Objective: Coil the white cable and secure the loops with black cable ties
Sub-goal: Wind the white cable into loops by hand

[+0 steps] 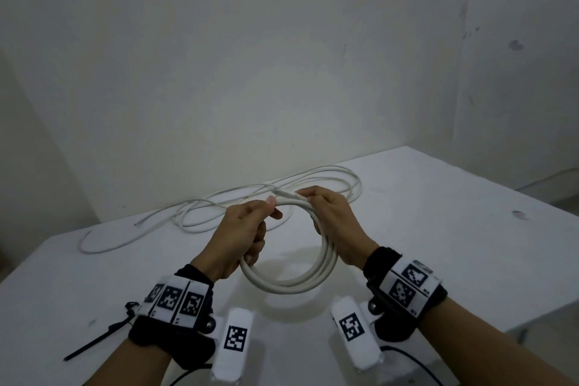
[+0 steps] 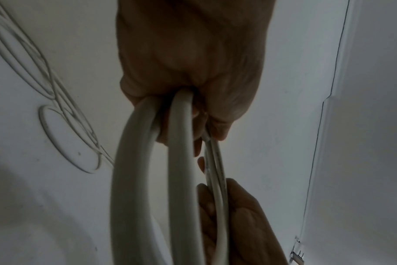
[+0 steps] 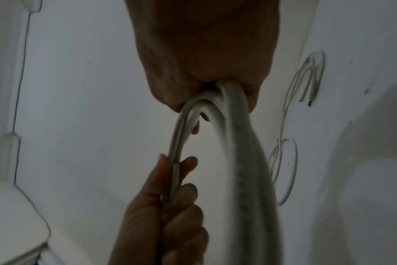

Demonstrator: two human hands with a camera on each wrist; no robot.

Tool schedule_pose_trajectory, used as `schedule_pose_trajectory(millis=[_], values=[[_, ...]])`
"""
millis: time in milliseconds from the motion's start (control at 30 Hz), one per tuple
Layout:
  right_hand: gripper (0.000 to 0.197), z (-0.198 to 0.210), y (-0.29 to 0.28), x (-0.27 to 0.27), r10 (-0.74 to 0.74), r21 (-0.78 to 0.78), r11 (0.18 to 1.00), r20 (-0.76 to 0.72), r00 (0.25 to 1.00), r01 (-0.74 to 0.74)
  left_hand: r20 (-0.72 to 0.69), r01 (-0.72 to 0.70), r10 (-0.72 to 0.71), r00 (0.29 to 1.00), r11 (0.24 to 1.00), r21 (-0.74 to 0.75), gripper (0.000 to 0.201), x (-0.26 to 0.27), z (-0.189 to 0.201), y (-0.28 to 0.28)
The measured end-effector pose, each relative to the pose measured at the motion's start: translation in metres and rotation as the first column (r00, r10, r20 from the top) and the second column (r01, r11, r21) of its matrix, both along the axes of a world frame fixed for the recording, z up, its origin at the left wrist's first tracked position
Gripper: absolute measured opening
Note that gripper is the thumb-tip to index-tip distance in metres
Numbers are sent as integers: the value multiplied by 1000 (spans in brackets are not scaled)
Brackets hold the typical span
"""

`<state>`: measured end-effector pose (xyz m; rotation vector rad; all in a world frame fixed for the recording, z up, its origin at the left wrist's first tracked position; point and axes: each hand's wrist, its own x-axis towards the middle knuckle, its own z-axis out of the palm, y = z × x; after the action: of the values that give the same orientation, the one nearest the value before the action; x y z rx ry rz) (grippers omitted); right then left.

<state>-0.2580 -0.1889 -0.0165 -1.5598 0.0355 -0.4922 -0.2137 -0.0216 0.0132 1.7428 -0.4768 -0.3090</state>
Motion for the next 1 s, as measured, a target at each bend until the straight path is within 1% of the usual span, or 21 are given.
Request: schedule_pose_trajectory(millis=[67, 167, 233, 300, 333, 400, 467, 500, 567, 667, 733, 767, 800, 833, 867, 900, 967, 1000], values=[[29, 4, -3, 2, 44, 42, 998, -60, 997, -42, 11, 12, -12, 1000, 1000, 8, 42, -1, 1, -1], [22, 7, -4, 3, 129, 193, 977, -180, 975, -93, 34, 42, -44, 998, 998, 49, 40, -2, 5, -2], [16, 7, -5, 5, 151, 232, 967, -198, 968, -103, 11, 75, -76, 997, 993, 90, 40, -1, 9, -4], [13, 7, -6, 5, 169, 232, 965, -206, 964, -120, -77, 117, -108, 991, 987, 113, 44, 0, 10, -4], [17, 7, -6, 4, 178, 230, 965, -207, 962, -129, -142, 136, -120, 983, 985, 108, 46, 1, 9, -3], [23, 8, -5, 3, 186, 216, 966, -213, 959, -140, -279, 159, -137, 951, 985, 60, 47, 5, 7, 2], [26, 9, -4, 0, 189, 201, 969, -219, 957, -146, -390, 167, -161, 907, 986, -18, 43, 9, 4, 4], [29, 10, -2, 0, 190, 193, 970, -214, 958, -149, -423, 158, -166, 891, 986, -55, 39, 11, 4, 6], [34, 9, -2, -1, 172, 159, 977, -208, 963, -140, -441, 126, -156, 884, 987, -97, 32, 13, 2, 4], [25, 10, -3, -1, 166, 147, 981, -275, 947, -129, -408, 85, -127, 904, 989, -120, 33, 13, -1, 4], [22, 10, -3, -1, 163, 153, 981, -336, 928, -116, -353, 68, -110, 929, 989, -128, 33, 12, -3, 4], [23, 10, -2, -1, 156, 151, 983, -348, 924, -109, -306, 51, -86, 948, 992, -119, 31, 11, -3, 3], [28, 9, -1, -1, 143, 137, 985, -339, 930, -102, -245, 25, -50, 968, 994, -103, 30, 10, -4, 1], [39, 8, 1, -1, 120, 101, 991, -312, 942, -93, -179, -6, -9, 984, 996, -85, 30, 9, -5, 0], [54, 5, 2, -1, 83, 22, 997, -267, 960, -80, -115, -33, 24, 993, 997, -73, 32, 7, -6, 0], [65, 3, 4, -2, 42, -81, 995, -217, 975, -61, -57, -48, 44, 997, 997, -64, 34, 6, -8, -1], [61, 3, 8, -5, -25, -278, 960, -136, 990, -14, 47, -59, 61, 997, 998, -28, 37, 3, -11, -1], [61, 2, 7, -6, -50, -363, 932, -134, 990, -2, 93, -65, 65, 994, 998, 2, 38, 3, -12, -1]])
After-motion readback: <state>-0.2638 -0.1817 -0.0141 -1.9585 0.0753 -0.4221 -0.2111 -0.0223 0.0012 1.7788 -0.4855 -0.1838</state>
